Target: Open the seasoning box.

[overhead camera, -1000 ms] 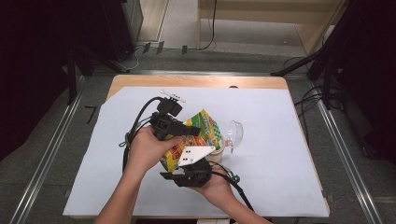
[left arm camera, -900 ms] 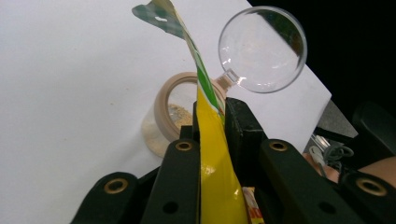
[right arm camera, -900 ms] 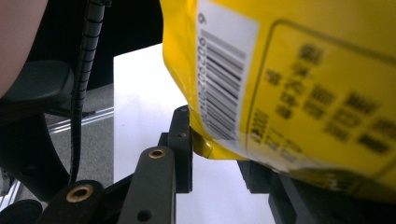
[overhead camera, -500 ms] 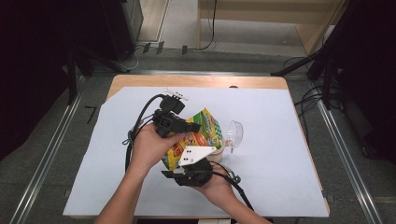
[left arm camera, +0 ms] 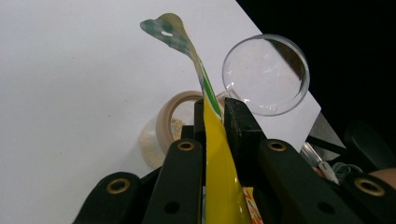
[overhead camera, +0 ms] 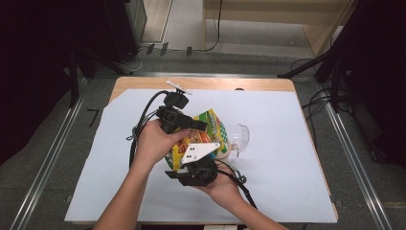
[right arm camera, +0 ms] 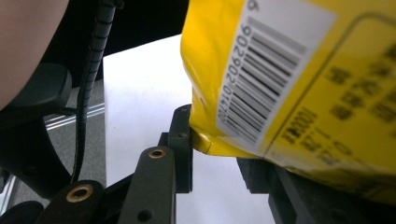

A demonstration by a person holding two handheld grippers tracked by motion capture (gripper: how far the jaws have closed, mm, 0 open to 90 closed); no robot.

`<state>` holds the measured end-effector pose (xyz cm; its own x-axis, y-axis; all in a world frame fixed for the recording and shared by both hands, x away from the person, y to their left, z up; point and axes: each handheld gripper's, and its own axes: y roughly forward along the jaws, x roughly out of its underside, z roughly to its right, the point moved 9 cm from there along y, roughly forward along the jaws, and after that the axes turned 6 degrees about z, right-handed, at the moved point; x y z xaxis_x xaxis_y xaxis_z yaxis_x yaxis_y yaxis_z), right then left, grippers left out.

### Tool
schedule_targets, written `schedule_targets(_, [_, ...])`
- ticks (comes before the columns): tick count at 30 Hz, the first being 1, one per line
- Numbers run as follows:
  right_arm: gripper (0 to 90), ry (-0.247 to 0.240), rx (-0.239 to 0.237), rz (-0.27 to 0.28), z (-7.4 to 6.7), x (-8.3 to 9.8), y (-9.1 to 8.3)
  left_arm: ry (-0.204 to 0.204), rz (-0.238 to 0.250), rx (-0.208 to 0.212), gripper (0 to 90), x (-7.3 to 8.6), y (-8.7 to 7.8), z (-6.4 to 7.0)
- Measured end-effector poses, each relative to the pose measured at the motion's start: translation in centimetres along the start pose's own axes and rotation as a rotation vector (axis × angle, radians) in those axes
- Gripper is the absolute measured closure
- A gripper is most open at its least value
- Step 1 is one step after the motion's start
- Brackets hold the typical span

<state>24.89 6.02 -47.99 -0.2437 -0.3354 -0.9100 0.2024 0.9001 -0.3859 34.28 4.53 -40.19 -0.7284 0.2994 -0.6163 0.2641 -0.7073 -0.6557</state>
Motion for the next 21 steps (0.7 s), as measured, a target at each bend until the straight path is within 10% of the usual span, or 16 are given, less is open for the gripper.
schedule_targets(21, [74.2, 0.031, -0.035, 0.047, -0.6, 0.4, 0.3, 0.059, 0.006, -0.04, 86.4, 0.6, -0.5, 1.5])
